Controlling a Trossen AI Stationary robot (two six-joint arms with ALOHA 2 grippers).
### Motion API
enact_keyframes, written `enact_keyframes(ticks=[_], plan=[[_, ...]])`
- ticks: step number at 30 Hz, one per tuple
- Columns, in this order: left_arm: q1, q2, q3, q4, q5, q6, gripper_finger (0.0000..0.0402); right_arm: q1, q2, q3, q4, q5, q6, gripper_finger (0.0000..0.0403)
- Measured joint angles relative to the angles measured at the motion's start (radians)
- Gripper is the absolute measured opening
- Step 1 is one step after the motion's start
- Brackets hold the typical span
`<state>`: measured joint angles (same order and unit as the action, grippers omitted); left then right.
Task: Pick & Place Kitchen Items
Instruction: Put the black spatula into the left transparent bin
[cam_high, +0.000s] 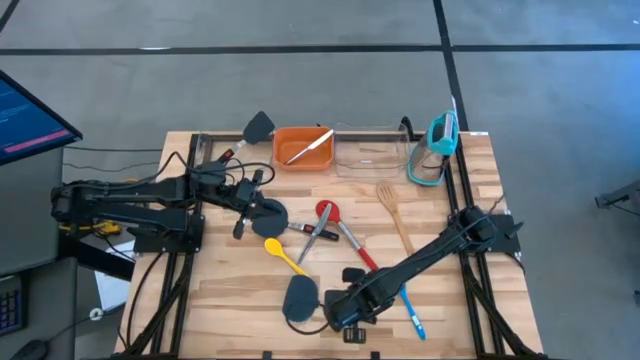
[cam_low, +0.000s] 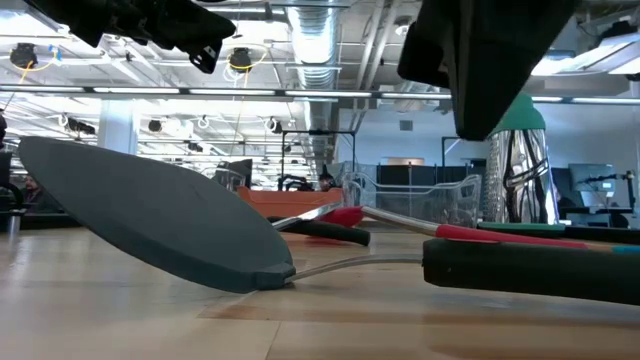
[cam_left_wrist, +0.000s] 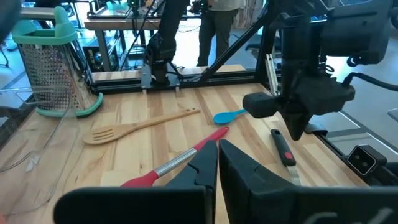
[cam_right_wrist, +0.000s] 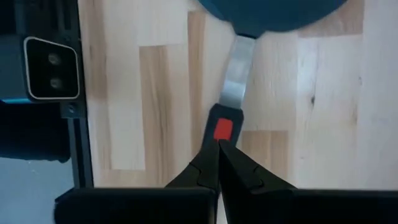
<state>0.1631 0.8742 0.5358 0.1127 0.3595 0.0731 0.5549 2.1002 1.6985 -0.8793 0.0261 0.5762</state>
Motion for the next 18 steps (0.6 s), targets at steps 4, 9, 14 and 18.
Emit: enact_keyframes(ticks=[4,9,14,18], plan=[[0.0,0.0,0.0,0.0,0.0,0.0,0.0002,-0.005,0.0,0.0,-0.001,0.007,0.104,0.0],[0.0,0.0,0.0,0.0,0.0,0.0,0.0002,-0.016,0.0,0.0,-0.029,0.008,0.2,0.0016],[0.0,0.0,0.0,0.0,0.0,0.0,0.0002,-0.014,0.0,0.0,-0.06,0.008,0.245,0.0079],[0.0,0.0,0.0,0.0,0.0,0.0,0.0002,-0.005,0.0,0.0,-0.059,0.001,0.253,0.0139]])
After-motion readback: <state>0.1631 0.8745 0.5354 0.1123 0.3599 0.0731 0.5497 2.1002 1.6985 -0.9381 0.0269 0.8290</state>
